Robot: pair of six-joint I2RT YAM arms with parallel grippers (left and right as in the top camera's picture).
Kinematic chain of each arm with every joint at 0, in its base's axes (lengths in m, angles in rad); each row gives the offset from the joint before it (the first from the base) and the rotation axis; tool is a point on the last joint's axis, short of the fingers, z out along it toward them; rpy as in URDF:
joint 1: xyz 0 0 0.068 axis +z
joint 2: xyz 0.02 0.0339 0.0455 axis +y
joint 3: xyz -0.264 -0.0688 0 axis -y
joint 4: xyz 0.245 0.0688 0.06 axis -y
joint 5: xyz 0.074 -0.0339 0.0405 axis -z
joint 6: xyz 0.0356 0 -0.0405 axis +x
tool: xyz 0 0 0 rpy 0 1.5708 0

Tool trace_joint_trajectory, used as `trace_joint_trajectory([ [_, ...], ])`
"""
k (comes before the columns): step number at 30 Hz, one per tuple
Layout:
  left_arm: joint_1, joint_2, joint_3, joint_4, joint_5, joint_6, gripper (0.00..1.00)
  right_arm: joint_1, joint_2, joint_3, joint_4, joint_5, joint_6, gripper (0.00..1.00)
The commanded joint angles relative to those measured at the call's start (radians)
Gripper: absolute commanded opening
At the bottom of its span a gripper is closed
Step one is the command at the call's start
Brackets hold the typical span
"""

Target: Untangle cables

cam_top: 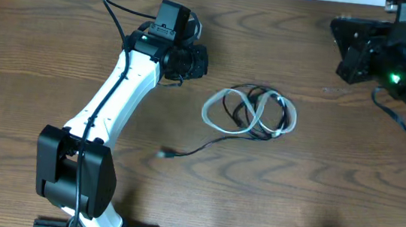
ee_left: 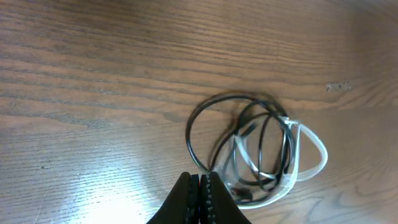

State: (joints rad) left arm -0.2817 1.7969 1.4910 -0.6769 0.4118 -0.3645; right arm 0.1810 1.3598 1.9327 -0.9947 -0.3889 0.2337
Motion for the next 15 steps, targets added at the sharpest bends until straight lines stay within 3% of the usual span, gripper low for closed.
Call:
trace_joint_trajectory([
  [1, 0.001, -0.005, 0.003, -0.003, -0.003, 0.017, 0.08, 0.022, 0.065, -0.010, -0.013, -0.008, 0.033, 0.01],
  [7, 0.001, -0.005, 0.003, -0.018, 0.014, 0.044, 0.08, 0.027, 0.118, -0.011, -0.084, 0.107, 0.032, 0.03],
  [8, 0.001, -0.005, 0.003, -0.019, 0.013, 0.055, 0.08, 0.026, 0.135, -0.011, -0.116, 0.127, 0.032, 0.11],
  [10, 0.003, -0.005, 0.003, -0.019, -0.013, 0.058, 0.17, 0.027, 0.177, -0.011, -0.178, 0.128, 0.031, 0.43],
  [11, 0.008, -0.005, 0.003, -0.019, -0.053, 0.062, 0.26, 0.029, 0.201, -0.012, -0.213, 0.128, 0.031, 0.62],
  [13, 0.037, -0.008, 0.003, -0.019, -0.136, 0.061, 0.43, 0.039, 0.261, -0.013, -0.290, 0.128, 0.018, 0.70],
  [15, 0.087, -0.009, 0.005, -0.018, -0.142, 0.061, 0.46, 0.056, 0.331, -0.015, -0.360, 0.128, -0.019, 0.74],
])
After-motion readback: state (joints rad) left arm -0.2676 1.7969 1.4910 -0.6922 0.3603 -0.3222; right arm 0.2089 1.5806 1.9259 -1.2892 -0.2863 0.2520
